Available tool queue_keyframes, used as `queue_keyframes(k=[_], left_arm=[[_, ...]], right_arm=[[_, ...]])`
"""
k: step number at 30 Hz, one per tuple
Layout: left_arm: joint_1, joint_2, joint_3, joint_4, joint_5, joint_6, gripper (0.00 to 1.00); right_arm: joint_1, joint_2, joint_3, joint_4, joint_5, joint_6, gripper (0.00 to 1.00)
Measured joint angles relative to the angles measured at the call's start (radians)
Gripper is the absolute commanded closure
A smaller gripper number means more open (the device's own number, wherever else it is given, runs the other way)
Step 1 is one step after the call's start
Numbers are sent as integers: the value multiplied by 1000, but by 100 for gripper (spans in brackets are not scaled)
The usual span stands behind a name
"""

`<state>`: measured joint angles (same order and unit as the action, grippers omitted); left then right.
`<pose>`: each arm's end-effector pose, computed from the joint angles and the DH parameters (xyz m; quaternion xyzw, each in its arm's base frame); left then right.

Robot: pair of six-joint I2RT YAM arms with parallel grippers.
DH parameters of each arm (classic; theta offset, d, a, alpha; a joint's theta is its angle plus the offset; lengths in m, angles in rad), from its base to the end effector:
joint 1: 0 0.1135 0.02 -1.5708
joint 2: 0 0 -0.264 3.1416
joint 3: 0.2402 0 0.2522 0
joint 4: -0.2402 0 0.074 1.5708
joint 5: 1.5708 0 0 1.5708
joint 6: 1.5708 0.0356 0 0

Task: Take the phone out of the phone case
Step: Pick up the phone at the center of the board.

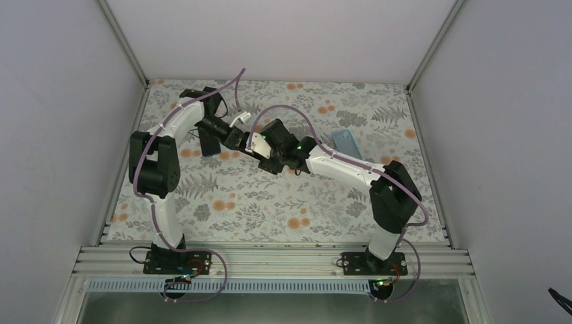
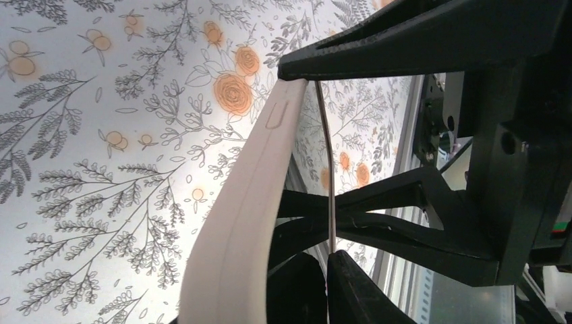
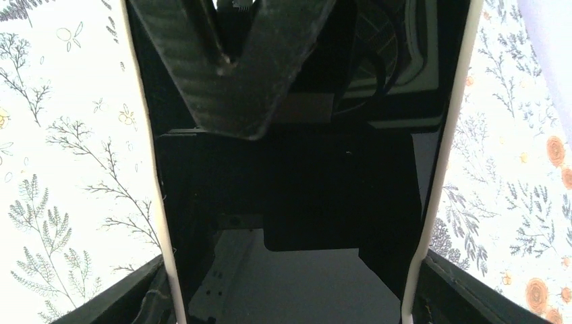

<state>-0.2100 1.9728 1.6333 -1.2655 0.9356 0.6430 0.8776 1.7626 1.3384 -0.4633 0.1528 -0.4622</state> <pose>0.3569 -0.1054 0.2364 0.3622 0.8157 -0.4436 0.0819 0.2516 0.2944 0.2418 -0.5633 0.7523 -0.0015 0.3417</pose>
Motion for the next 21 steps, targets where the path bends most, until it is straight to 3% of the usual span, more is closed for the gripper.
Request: queue_keyframes(k=[4, 6, 10, 21], left_arm=[[-1, 6, 11, -26, 32, 1, 84], [-1, 6, 19, -42, 48, -4, 87], [3, 13, 30, -73, 71, -15, 95], [-26, 6, 72, -85, 26, 31, 98]], right_arm=[[2, -14, 0, 3, 3, 0, 46], [5, -18, 0, 5, 12, -1, 39], [9, -28, 0, 2, 33, -5, 2], [-40, -150, 45, -155, -203, -61, 0]])
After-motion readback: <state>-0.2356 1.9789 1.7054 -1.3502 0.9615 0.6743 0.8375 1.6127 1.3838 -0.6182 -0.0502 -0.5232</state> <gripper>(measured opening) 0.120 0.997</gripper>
